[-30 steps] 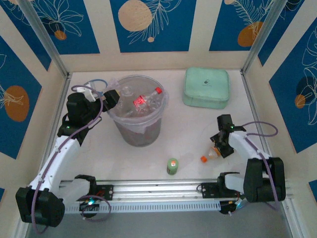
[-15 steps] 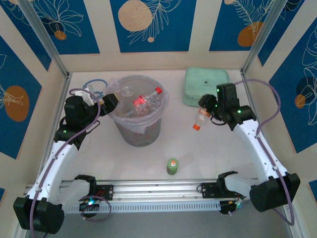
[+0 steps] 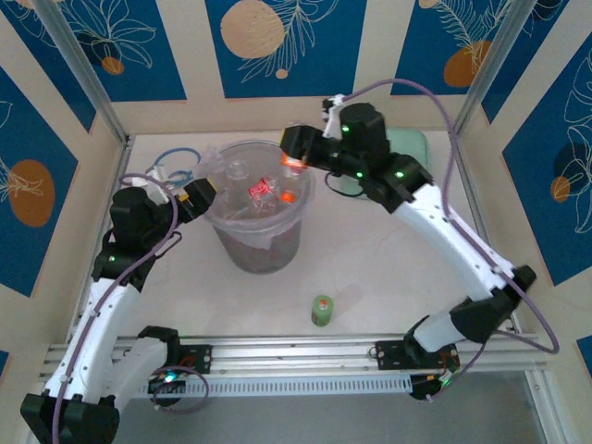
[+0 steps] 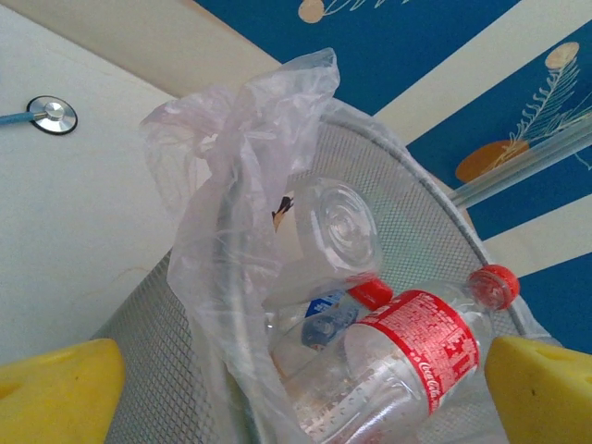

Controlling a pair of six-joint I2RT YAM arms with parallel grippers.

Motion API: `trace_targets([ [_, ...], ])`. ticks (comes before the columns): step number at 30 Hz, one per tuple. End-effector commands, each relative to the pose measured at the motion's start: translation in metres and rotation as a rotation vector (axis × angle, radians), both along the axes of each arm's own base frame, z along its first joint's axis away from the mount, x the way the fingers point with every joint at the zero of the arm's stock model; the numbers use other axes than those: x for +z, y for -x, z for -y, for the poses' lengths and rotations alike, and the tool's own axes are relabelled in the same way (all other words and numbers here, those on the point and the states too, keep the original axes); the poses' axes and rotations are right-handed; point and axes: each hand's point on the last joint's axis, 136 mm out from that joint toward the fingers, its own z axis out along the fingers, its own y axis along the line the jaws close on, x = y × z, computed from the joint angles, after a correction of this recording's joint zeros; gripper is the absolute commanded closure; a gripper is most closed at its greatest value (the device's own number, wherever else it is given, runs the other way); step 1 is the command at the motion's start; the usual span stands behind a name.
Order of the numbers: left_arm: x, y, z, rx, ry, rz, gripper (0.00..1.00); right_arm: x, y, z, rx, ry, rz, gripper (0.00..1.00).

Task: Put the plastic bottles in the bin

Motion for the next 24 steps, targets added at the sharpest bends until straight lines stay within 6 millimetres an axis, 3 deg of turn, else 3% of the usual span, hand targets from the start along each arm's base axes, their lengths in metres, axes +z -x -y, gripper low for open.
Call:
trace_targets([
  [1, 0.013, 0.006, 0.0, -0.005, 0.026, 0.013, 0.0, 0.028, 0.003, -0.04, 0.073, -0.154, 0.0, 0.65],
  [7, 0.02, 0.007, 0.001, -0.015, 0.03, 0.024, 0.0, 0.013, 0.005, -0.093, 0.155, -0.147, -0.04, 0.65],
  [12, 0.025, 0.007, 0.003, -0.021, 0.039, 0.031, 0.0, -0.004, -0.002, -0.11, 0.154, -0.108, -0.065, 0.62],
  [16, 0.03, 0.009, -0.001, -0.008, 0.023, 0.046, 0.0, -0.034, 0.005, -0.122, 0.168, -0.052, -0.114, 0.57],
  [20, 0.033, 0.01, -0.004, 0.004, -0.008, 0.046, 0.0, -0.048, 0.011, -0.125, 0.171, -0.017, -0.124, 0.41],
  [24, 0.032, 0.008, -0.008, 0.019, -0.044, 0.036, 0.0, -0.034, 0.017, -0.117, 0.185, 0.004, -0.071, 0.19],
])
